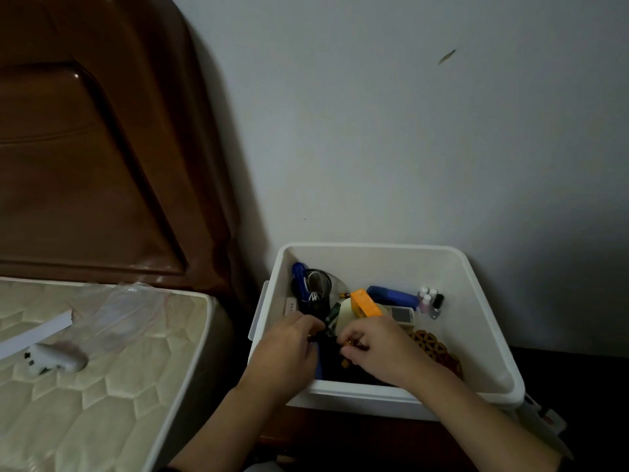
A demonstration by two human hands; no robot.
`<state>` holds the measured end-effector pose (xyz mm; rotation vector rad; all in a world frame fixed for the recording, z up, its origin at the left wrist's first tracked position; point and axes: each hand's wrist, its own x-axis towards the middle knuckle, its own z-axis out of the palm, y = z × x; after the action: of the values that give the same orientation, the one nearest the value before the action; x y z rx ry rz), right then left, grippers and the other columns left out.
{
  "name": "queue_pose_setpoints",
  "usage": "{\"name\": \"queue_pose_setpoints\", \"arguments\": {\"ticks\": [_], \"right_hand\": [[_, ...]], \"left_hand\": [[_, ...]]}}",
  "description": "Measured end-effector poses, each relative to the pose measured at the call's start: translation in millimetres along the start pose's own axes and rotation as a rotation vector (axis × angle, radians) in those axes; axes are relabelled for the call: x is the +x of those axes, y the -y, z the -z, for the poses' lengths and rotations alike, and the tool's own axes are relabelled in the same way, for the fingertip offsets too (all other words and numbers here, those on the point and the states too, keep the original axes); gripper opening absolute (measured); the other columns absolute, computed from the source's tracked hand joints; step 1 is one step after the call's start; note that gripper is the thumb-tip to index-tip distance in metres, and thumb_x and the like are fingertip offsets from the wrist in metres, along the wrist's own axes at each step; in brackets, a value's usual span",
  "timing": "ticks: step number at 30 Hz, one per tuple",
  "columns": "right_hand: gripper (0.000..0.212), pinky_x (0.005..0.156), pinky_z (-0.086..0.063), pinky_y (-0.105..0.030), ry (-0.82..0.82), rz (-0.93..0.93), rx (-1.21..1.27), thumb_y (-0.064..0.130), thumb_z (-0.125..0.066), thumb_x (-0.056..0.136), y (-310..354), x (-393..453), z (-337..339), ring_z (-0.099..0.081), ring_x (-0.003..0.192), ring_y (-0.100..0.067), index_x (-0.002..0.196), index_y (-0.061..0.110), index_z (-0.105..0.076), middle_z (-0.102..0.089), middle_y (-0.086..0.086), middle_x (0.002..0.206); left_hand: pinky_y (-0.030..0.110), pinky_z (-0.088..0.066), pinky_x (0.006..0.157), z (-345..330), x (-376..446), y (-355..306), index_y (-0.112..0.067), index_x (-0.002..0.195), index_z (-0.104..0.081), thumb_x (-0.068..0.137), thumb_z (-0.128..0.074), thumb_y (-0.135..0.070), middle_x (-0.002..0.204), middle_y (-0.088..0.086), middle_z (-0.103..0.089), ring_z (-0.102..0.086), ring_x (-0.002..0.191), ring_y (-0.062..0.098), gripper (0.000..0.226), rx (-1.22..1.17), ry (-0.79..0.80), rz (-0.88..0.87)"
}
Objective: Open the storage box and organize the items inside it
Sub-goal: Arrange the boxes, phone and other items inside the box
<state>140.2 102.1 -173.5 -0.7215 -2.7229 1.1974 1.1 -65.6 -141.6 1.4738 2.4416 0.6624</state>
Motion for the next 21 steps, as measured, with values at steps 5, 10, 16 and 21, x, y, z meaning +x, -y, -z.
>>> {"name": "queue_pose_setpoints", "arguments": {"ticks": [5, 10, 16, 21], "right_hand": [[0.011, 0.079, -0.065, -0.029, -0.105, -0.039, 0.395, 0.032, -0.084, 0.088, 25, -6, 8, -0.078, 0.086, -0.006, 0.097, 0.037, -0.080, -0.081, 0.008, 0.092], [0.018, 0.073, -0.063, -0.022, -0.233, -0.119, 0.404, 0.030, -0.087, 0.086, 41, -8, 10, -0.076, 0.084, 0.000, 0.102, 0.022, -0.084, -0.081, 0.009, 0.088], [0.027, 0.083, -0.064, -0.027, -0.010, -0.050, 0.504, 0.014, -0.060, 0.107, 56, -8, 19, -0.078, 0.097, -0.015, 0.104, 0.028, -0.083, -0.081, -0.007, 0.098], [0.025, 0.097, -0.058, -0.028, -0.078, -0.044, 0.321, 0.027, -0.067, 0.102, 49, 5, 34, -0.073, 0.107, -0.004, 0.126, 0.032, -0.073, -0.078, 0.012, 0.112]], "left_hand": [[0.016, -0.044, 0.103, -1, 3, -15, -0.033, 0.155, -0.040, 0.094, -0.072, -0.045, 0.141, -0.015, -0.050, -0.051, 0.122, -0.001, 0.070, -0.227, 0.154, -0.015], [0.029, -0.052, 0.097, 3, 10, -30, -0.026, 0.140, -0.052, 0.102, -0.064, -0.042, 0.133, -0.006, -0.059, -0.061, 0.113, 0.010, 0.043, -0.133, 0.166, 0.030], [0.012, -0.043, 0.072, -3, 9, -23, -0.021, 0.150, -0.038, 0.109, -0.054, -0.023, 0.140, 0.005, -0.059, -0.062, 0.107, 0.014, 0.044, -0.220, 0.191, 0.078], [0.024, -0.052, 0.082, 4, 2, -14, -0.029, 0.137, -0.046, 0.109, -0.051, -0.021, 0.126, -0.002, -0.064, -0.065, 0.106, 0.013, 0.030, -0.250, -0.096, 0.148]]}}
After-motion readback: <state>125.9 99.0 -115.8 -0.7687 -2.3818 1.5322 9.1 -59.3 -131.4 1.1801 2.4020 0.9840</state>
